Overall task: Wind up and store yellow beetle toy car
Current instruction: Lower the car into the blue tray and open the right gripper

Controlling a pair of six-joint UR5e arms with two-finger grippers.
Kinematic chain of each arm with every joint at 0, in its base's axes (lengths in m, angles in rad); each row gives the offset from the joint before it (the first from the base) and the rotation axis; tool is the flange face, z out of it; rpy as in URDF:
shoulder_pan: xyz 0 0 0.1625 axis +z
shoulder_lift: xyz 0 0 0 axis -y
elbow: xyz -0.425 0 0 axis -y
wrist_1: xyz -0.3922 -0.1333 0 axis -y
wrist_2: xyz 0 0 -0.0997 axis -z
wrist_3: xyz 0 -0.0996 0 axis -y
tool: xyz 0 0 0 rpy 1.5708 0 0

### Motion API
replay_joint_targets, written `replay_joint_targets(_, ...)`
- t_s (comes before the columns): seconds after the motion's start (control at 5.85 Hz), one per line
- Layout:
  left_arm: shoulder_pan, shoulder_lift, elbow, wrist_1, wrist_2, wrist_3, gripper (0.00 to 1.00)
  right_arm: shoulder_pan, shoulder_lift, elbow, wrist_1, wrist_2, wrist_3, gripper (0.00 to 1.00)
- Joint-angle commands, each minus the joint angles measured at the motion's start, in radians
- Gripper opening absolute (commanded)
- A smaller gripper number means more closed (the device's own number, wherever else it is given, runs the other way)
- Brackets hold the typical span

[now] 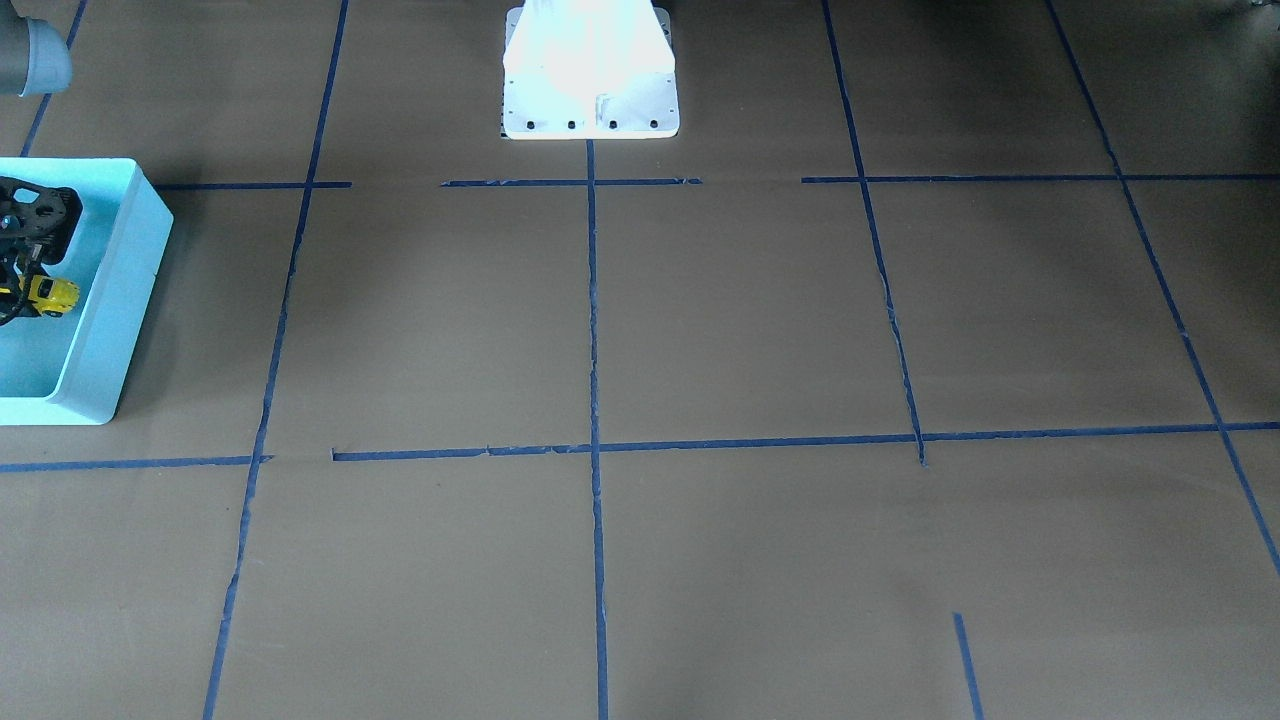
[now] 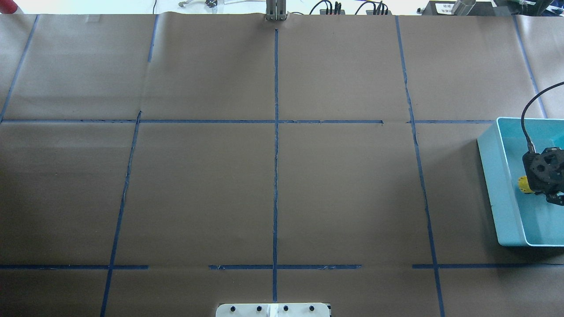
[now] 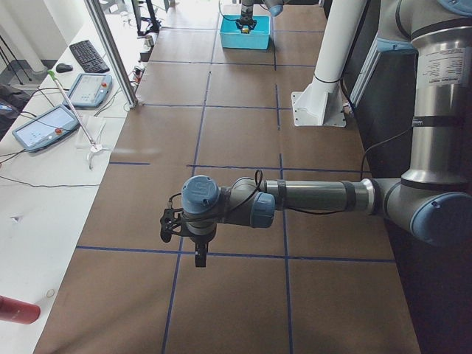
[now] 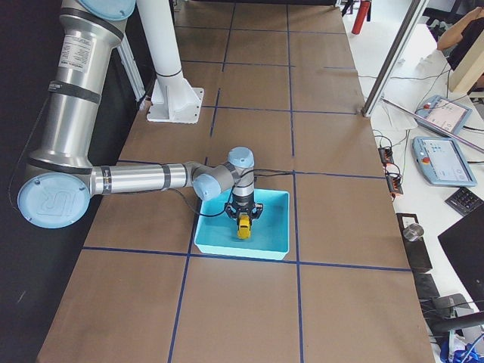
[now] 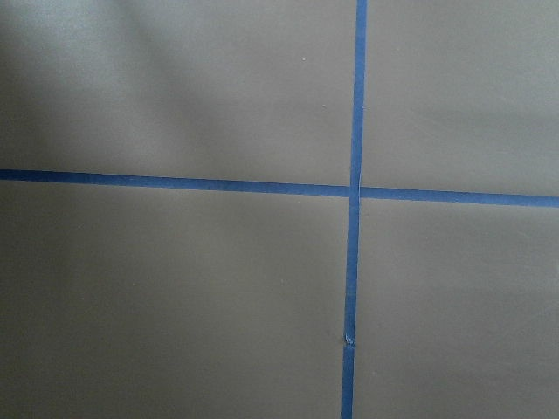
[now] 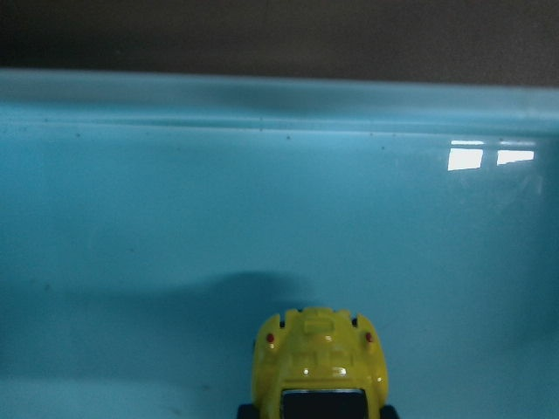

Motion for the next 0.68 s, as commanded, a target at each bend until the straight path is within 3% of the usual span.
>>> replay_joint_targets(0.0,0.002,-0.001,0.0,0.0,0.0,0.0,1.0,-0.002,0.0,-0.003,-0.001,-0.002,0.002,0.03)
replay_joint_targets(0.51,0.002,-0.001,0.0,-0.002,0.0,0.0,1.0,-0.007,0.002,-0.017,-0.001,0.0,0.008,0.2)
